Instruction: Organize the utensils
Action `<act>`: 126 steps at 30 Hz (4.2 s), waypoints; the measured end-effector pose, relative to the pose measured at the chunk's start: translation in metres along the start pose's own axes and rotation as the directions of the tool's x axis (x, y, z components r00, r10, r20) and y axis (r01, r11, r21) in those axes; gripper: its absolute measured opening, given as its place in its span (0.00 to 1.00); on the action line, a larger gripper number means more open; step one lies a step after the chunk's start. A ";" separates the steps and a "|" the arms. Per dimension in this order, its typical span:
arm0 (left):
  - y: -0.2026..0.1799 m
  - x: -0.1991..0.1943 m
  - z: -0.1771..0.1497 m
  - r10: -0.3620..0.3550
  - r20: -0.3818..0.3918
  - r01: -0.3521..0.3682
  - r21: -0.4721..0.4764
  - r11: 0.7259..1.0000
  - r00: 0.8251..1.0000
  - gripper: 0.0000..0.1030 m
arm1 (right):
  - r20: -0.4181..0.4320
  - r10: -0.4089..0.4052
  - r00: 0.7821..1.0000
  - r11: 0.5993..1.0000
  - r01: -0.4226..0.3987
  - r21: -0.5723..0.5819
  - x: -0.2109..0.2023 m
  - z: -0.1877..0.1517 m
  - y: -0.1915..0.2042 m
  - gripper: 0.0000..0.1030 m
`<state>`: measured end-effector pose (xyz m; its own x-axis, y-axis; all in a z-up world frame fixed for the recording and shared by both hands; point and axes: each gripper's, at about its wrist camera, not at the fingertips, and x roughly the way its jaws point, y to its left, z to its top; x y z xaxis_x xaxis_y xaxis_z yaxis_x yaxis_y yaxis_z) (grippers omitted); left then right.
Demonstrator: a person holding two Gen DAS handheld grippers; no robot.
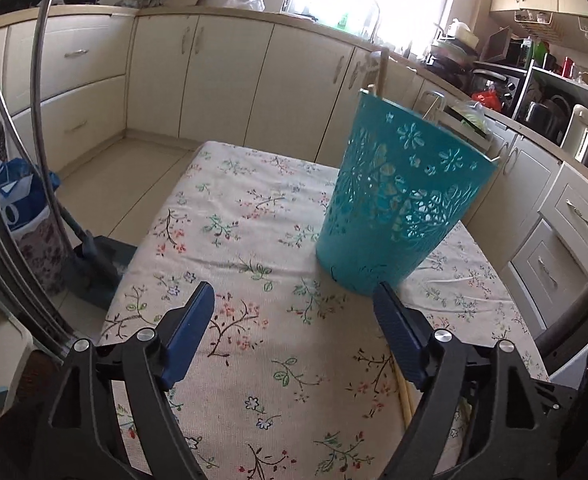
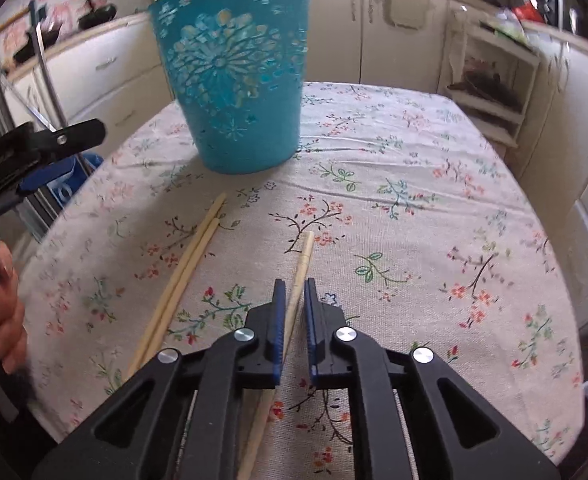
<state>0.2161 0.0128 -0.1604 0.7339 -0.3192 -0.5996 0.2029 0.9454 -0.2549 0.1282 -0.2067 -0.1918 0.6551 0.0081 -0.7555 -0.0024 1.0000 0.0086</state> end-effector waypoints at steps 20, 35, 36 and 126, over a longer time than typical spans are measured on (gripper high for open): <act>-0.006 0.004 -0.008 -0.010 -0.021 0.011 0.023 1.000 1.000 0.84 | 0.050 0.245 0.968 0.925 -0.249 0.288 -0.032 0.003 -0.029 0.05; -0.017 0.008 -0.011 0.020 -0.037 -0.018 0.075 0.997 0.999 0.85 | 0.201 0.297 0.934 0.900 -0.344 0.267 -0.077 0.036 -0.029 0.05; -0.018 0.008 -0.011 0.022 -0.039 -0.019 0.076 0.997 0.999 0.85 | 0.213 0.299 0.930 0.900 -0.349 0.261 -0.081 0.040 -0.029 0.05; -0.011 0.023 -0.011 0.036 -0.105 -0.031 0.054 0.998 0.994 0.87 | -0.055 0.121 0.991 0.993 -0.120 0.012 0.007 0.009 0.038 0.07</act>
<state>0.2232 -0.0058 -0.1797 0.6687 -0.2896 -0.6848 0.2150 0.9570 -0.1949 0.1395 -0.1689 -0.1912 0.6076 0.1291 -0.7837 -0.0722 0.9916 0.1073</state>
